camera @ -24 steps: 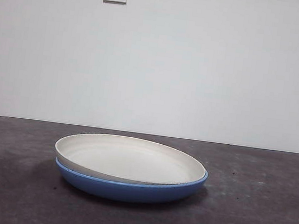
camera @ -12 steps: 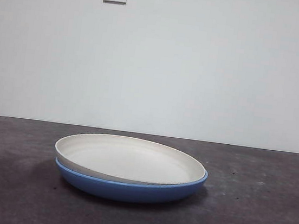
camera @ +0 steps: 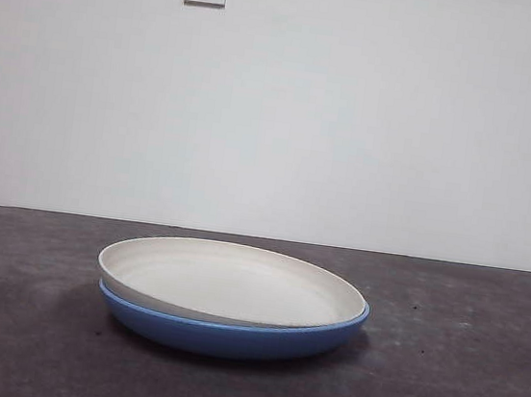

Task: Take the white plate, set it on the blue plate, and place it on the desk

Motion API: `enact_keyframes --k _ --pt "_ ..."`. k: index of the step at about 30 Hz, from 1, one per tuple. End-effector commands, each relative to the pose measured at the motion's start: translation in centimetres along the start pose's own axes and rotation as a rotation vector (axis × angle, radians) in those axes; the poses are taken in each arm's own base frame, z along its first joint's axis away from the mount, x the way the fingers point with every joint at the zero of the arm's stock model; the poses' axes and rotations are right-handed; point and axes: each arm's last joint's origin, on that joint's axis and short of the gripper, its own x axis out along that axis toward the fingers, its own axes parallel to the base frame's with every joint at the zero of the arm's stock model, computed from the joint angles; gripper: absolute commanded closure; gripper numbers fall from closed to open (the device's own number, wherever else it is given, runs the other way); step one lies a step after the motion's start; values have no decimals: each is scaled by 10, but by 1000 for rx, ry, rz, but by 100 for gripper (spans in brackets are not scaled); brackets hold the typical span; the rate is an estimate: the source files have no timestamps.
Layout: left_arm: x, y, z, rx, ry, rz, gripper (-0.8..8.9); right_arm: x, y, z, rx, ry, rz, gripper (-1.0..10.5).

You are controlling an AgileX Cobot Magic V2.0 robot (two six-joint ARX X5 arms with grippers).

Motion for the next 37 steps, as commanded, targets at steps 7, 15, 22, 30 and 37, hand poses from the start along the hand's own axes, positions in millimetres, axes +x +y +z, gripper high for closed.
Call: enact_keyframes --k 7,15,22,30,37 --pt "40 27 -38 223 -219 173 785 -3 1 3 -3 -19 6 927" --pt "85 58 -82 205 -315 276 785 -3 1 3 -3 -19 7 927" --pt "107 77 -118 139 -245 427 785 -3 1 3 -3 -19 7 927" --pt "117 85 -136 114 -198 462 785 -3 1 3 -3 -19 6 927" --pt "120 88 -141 109 -201 479 785 -3 1 3 -3 -19 6 927"
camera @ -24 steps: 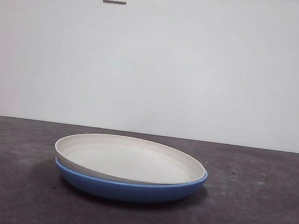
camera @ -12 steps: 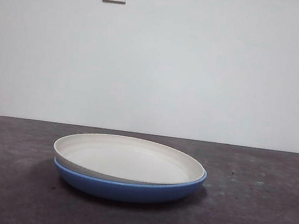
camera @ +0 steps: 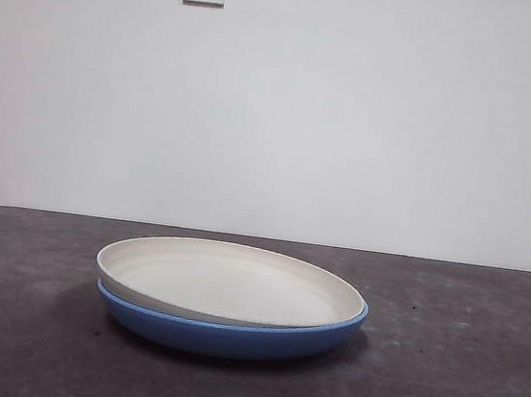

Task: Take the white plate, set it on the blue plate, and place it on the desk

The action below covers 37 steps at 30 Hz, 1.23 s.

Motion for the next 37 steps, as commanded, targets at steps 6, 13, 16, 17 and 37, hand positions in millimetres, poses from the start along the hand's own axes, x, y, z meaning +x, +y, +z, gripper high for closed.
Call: enact_keyframes --k 6,13,16,17,37 --pt "4 2 -9 -16 -4 24 785 -3 1 3 -3 -19 6 927" --pt "4 2 -9 -17 -5 24 785 -3 1 3 -2 -19 6 927" --pt "4 2 -9 -17 -5 24 785 -3 1 3 -3 -19 6 927" --pt "4 2 -9 -17 -5 24 785 -3 1 3 -2 -19 6 927" --pt "4 2 -9 -17 -5 24 785 3 -1 3 15 -57 -52 927"
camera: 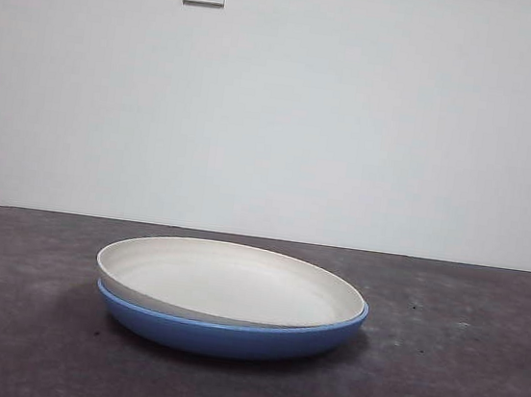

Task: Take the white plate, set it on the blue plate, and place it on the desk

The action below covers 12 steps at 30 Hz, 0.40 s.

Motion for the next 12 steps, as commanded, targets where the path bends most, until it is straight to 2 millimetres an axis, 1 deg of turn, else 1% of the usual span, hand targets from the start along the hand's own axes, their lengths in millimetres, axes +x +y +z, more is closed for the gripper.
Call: enact_keyframes --k 1,2,4,6,9,12 --pt "2 0 -7 -7 25 5 785 6 -2 3 -39 -74 -57 927" --pt "2 0 -7 -7 25 5 785 11 -4 4 -55 -117 -82 927" --pt "2 0 -7 -7 25 5 785 25 -10 5 -64 -274 -131 927" --pt "2 0 -7 -7 25 5 785 40 -18 3 -87 -423 -172 927" --pt "2 0 -7 -7 25 5 785 63 -33 -10 -101 -610 -238 927" --pt "2 0 -7 -7 25 5 785 86 -49 -29 -103 -714 -303 927"
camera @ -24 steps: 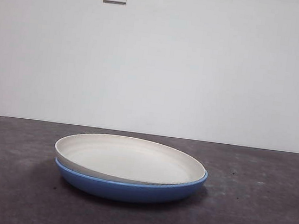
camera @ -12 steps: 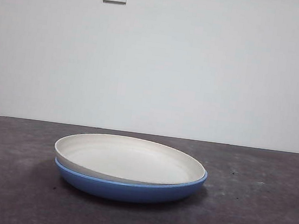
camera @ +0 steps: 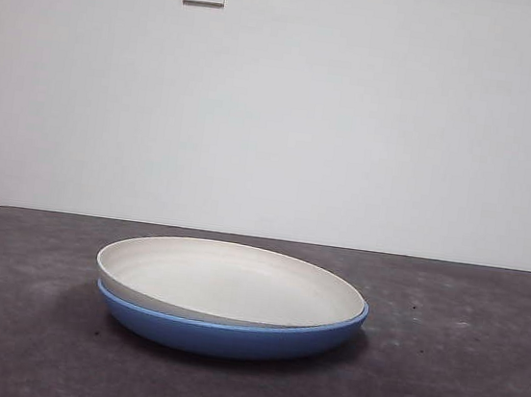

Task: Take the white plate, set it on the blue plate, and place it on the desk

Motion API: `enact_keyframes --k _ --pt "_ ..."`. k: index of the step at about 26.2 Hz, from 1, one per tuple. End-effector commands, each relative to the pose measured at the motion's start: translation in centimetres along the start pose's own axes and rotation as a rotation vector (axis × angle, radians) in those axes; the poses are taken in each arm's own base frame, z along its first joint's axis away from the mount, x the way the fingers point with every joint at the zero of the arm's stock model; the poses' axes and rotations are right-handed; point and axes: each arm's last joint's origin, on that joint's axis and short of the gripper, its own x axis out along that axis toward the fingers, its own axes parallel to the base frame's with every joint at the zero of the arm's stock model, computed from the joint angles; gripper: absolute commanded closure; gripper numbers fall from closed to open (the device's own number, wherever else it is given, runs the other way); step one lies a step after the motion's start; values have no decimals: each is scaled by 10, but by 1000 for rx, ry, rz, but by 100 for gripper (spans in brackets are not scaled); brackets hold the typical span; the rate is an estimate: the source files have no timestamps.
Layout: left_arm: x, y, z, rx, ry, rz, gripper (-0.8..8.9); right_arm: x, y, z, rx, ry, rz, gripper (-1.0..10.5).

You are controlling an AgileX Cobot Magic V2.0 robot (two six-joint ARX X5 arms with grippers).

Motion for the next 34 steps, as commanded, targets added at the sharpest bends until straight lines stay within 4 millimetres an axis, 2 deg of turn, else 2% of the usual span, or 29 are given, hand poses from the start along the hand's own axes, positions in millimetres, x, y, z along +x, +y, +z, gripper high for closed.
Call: enact_keyframes --k 1,7,14,23,34 --pt "2 0 -7 -7 25 5 785 10 -8 -27 -28 -91 -50 927" --pt "2 0 -7 -7 25 5 785 26 -24 -85 -29 -102 -179 927" --pt "2 0 -7 -7 25 5 785 40 -34 -130 -21 -10 -281 927" --pt "2 0 -7 -7 25 5 785 39 -35 -141 -123 118 -280 927" --pt "2 0 -7 -7 24 5 785 39 -34 -141 -157 126 -227 927"
